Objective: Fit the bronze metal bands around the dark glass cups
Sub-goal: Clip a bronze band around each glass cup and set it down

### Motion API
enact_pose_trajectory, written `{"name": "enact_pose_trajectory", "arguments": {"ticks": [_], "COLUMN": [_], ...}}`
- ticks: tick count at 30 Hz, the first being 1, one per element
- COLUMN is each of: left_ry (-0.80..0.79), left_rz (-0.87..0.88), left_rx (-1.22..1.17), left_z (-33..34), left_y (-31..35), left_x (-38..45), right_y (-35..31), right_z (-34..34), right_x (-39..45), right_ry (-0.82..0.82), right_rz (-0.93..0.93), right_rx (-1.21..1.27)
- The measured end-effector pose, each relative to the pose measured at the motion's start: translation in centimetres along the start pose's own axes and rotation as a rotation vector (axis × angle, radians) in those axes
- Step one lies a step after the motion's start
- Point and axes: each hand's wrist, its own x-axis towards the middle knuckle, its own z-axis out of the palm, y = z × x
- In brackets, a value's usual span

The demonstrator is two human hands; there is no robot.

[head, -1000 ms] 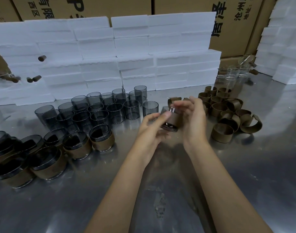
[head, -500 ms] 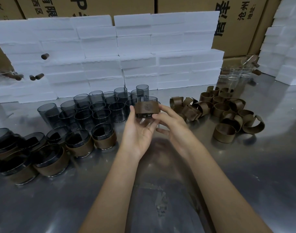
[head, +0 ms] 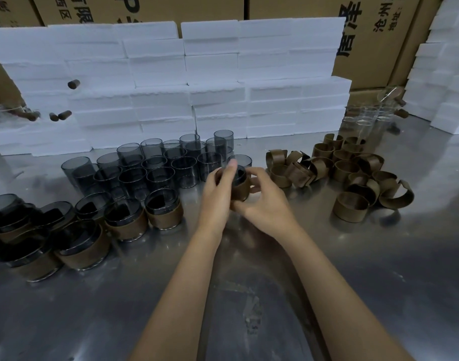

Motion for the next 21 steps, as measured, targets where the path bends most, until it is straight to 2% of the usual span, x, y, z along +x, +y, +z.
{"name": "enact_pose_trajectory", "arguments": {"ticks": [6,9,11,16,21], "left_ry": [0.112,0.16,0.212,0.398,0.459], "left_rz": [0.204,0.278,0.32,0.4,0.368], "left_rx": [0.391,0.556,0.671,1.024,1.139], "left_z": [0.1,-0.3,-0.5,-1.2,-1.4], "left_y": [-0.9,-0.6,-0.3,0.1,0.0], "left_x": [0.3,0.2,-0.1,-0.9,-1.0], "right_y": [0.8,0.9,1.0,1.0,0.9], "right_z": [0.3,0.1,0.1,0.0,-0.1], "right_x": [0.0,0.1,0.2,0.7,0.8], "right_ry": [-0.163,-0.211,-0.171,0.064,0.115], "right_rz": [0.013,0.039,0.06,0.11,0.178], "right_rx": [-0.303,-0.178,-0.124,-0.088,-0.039]}}
